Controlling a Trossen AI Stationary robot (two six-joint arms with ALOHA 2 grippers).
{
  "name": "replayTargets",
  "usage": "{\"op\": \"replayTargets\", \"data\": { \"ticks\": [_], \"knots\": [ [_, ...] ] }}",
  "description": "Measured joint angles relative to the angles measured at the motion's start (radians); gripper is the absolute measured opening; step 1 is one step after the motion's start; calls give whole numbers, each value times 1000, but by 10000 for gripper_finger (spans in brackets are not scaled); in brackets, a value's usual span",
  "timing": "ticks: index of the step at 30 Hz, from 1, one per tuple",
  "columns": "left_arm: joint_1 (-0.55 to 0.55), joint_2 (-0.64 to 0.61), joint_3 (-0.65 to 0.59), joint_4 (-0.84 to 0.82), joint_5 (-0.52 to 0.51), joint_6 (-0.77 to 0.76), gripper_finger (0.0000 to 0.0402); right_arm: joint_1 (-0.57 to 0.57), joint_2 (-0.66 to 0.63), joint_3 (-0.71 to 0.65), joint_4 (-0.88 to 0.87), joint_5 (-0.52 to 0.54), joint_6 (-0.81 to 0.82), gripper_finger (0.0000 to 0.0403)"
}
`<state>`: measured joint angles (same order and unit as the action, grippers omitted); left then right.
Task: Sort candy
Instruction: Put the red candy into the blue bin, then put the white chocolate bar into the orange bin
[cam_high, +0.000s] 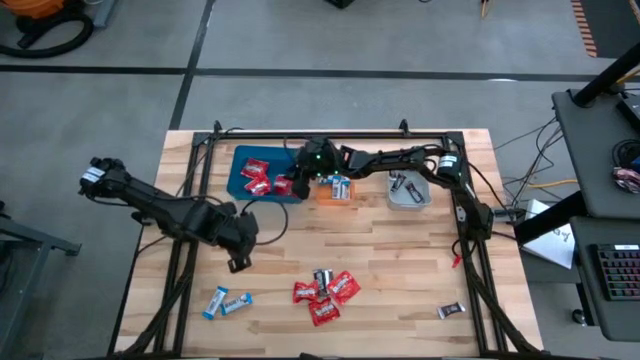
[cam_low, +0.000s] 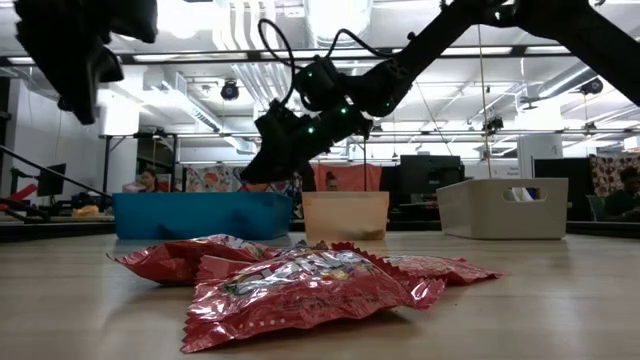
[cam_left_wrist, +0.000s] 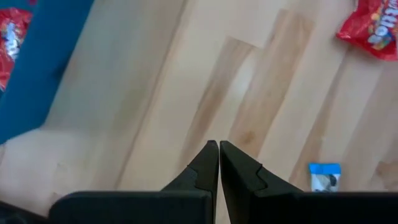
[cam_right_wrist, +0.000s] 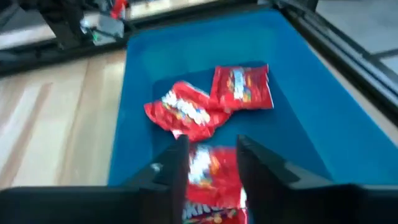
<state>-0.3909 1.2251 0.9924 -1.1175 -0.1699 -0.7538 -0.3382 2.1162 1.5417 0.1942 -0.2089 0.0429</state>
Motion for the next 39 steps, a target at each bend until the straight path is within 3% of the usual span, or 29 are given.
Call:
{"op": "replayTargets", "data": {
  "ticks": [6,13,18,25,31,39],
  "knots": [
    [-94,14,0,7,-3,-136,3,0,-50,2,-46,-1,-26,202],
    [-258,88,0,105,2,-253,54,18,-191,-3,-268,-8,-101,242],
    [-345,197,0,177,4,-318,119,67,-286,-39,-401,-9,-134,245],
    [-447,339,13,201,50,-474,191,141,-413,-197,-366,-4,-116,246],
    [-529,417,62,206,50,-595,205,179,-531,-355,-273,4,-58,247],
    [-561,523,75,211,50,-690,206,214,-645,-495,-189,103,-42,240]
  ]
}}
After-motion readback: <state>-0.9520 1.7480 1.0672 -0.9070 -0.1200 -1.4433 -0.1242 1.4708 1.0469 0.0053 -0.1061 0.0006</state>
